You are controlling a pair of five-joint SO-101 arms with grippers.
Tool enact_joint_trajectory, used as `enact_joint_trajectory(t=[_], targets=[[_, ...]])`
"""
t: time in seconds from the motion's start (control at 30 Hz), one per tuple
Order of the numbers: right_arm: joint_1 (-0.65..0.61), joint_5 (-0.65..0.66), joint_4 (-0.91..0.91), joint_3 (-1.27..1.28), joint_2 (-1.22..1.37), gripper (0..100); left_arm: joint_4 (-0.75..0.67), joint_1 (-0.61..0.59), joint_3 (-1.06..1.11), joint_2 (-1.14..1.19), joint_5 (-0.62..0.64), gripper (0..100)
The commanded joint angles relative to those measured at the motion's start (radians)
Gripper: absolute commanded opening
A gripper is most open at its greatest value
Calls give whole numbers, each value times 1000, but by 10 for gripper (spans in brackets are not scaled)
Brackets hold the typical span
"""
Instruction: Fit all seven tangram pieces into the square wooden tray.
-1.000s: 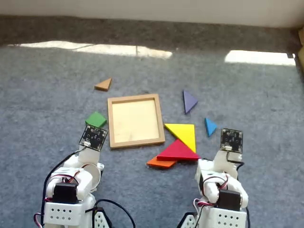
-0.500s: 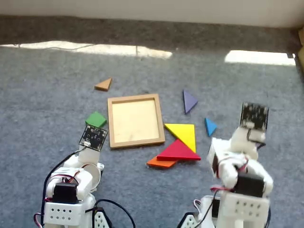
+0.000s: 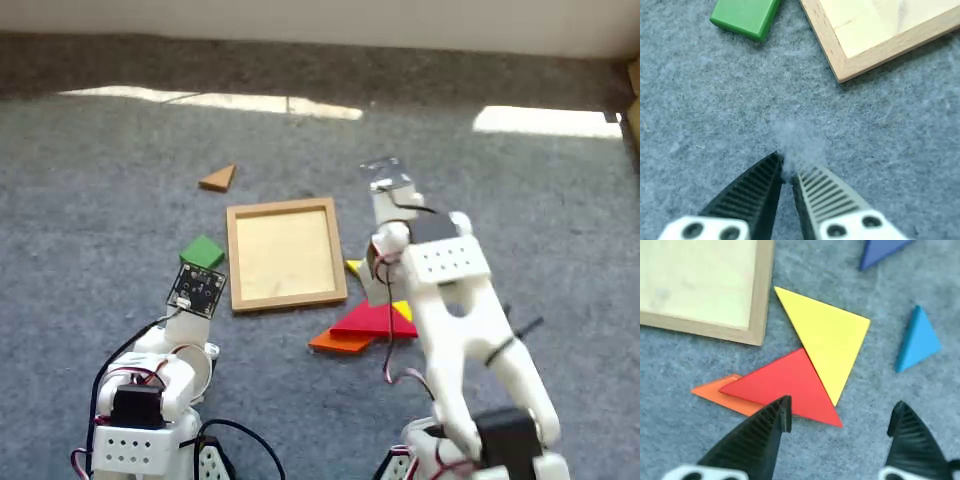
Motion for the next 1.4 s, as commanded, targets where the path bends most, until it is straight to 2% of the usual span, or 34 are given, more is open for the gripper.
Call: enact_joint_trajectory(t=[0.0, 0.27, 0.57, 0.73, 1.3, 1.37], targets=[[-19, 64, -38, -133, 159, 310, 2, -4, 19, -24, 0, 5], [-18, 164, -38, -309, 446, 310, 2, -4, 19, -24, 0, 5], [-10, 203, -93, -398, 565, 310, 2, -4, 19, -24, 0, 5], [27, 252, -114, -398, 591, 310, 2, -4, 19, -24, 0, 5], [61, 245, -58, -395, 599, 309, 2, -4, 19, -24, 0, 5], [61, 204, -48, -395, 599, 309, 2, -4, 19, -24, 0, 5]])
